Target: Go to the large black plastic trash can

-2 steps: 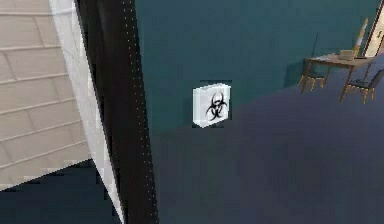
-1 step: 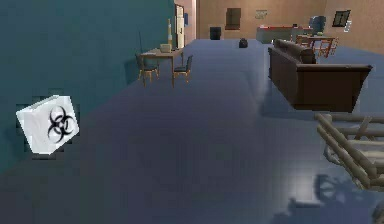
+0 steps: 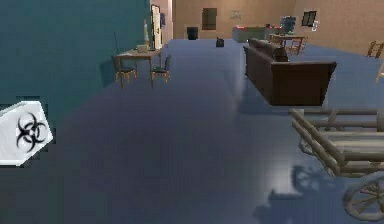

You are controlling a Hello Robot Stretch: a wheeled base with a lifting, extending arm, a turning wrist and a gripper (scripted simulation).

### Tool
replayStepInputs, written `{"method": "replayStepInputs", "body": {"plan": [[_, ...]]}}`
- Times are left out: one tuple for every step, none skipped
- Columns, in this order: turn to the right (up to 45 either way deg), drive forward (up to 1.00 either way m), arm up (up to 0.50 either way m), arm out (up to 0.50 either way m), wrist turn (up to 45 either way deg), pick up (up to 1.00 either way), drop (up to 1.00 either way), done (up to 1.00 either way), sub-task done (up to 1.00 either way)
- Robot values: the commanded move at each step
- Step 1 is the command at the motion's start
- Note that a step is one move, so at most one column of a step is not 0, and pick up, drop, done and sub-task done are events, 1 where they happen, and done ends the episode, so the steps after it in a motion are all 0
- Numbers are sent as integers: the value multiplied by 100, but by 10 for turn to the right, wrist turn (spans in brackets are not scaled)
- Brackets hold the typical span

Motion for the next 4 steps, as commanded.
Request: {"method": "replayStepInputs", "body": {"plan": [[0,100,0,0,0,0,0,0,0],[0,100,0,0,0,0,0,0,0],[0,100,0,0,0,0,0,0,0],[0,100,0,0,0,0,0,0,0]]}}
